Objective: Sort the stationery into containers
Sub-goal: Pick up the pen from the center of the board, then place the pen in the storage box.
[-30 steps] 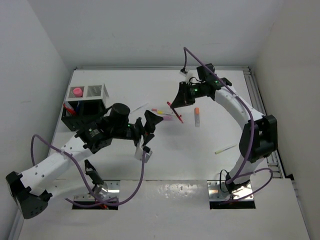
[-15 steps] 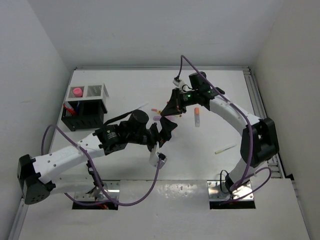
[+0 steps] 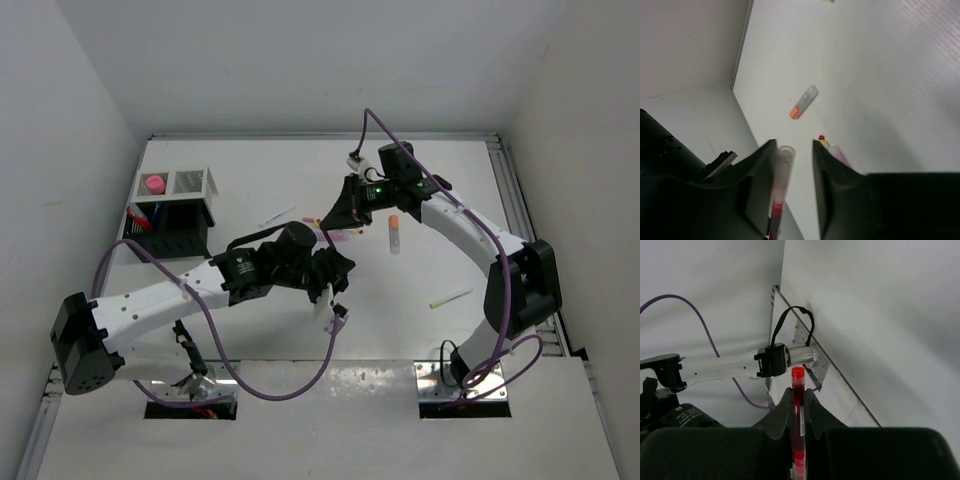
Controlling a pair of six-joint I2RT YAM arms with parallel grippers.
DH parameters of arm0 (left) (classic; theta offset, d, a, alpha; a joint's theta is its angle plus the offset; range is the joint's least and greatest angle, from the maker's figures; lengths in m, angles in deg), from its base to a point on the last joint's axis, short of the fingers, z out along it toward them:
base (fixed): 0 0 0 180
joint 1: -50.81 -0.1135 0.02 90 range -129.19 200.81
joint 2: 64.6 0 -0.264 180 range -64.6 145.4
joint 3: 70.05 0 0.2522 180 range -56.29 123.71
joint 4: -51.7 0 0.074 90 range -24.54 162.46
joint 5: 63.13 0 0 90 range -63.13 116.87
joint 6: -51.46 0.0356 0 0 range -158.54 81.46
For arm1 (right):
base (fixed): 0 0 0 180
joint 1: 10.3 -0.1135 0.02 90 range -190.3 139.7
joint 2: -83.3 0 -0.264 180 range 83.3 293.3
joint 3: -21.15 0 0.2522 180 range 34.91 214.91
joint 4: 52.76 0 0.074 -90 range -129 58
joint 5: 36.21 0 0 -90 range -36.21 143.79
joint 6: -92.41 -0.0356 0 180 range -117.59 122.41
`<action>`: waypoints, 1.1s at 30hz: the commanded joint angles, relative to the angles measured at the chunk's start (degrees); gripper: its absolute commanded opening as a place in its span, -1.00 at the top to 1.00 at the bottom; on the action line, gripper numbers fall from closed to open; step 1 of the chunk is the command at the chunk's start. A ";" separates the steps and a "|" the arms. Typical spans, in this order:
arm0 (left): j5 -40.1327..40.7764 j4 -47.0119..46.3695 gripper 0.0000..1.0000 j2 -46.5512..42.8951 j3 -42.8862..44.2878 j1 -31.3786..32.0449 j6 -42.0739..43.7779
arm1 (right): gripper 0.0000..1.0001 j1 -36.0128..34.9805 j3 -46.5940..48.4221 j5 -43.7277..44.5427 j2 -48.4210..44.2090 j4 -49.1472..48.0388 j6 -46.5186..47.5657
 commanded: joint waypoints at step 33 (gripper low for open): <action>7.23 -7.19 1.00 -8.23 12.51 -59.16 -85.49 | -0.63 48.25 5.48 -4.82 -2.92 45.52 64.94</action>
